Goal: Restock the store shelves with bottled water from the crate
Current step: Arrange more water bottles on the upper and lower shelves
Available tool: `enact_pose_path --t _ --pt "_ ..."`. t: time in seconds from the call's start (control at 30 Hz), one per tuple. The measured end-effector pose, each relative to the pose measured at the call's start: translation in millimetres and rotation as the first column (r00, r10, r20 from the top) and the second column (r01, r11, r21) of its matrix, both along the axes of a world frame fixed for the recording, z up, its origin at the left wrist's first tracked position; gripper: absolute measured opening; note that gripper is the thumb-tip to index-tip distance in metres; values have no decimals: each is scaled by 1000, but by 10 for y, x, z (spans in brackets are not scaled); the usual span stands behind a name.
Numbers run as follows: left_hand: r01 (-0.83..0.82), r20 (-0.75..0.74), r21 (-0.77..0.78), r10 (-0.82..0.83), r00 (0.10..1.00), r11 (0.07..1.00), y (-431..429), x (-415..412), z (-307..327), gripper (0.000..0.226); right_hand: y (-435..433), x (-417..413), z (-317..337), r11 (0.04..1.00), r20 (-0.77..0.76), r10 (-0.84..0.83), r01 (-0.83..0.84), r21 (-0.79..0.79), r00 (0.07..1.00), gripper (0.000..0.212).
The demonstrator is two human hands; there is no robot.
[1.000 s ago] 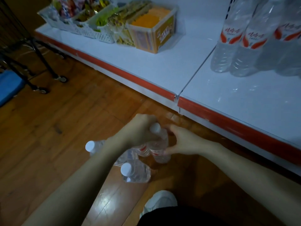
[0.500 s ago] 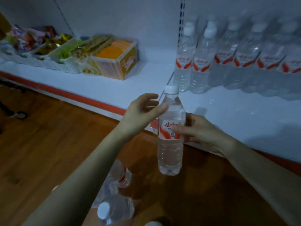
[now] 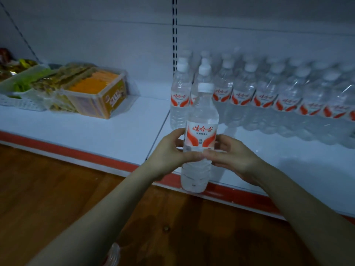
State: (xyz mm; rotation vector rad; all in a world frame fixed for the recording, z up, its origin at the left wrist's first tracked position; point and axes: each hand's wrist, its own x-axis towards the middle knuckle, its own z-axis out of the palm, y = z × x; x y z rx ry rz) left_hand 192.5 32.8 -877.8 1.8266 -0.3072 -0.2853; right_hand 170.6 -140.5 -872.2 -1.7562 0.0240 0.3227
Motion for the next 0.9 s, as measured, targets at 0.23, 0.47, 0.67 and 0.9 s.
enact_pose_path --t 0.23,0.47,0.67,0.9 --pt "61 74 -50 -58 996 997 -450 444 8 62 -405 361 47 978 116 15 10 -209 993 66" --pt "5 137 -110 10 990 994 -900 701 -406 54 -658 678 -263 955 209 -122 172 -243 970 63" --pt "-124 160 -183 154 975 975 -1029 847 -604 51 -659 915 -482 954 263 -191 241 -175 946 60" --pt "-266 197 -152 293 936 952 -1064 979 -714 37 -635 1147 -587 963 274 -198 238 -123 941 58"
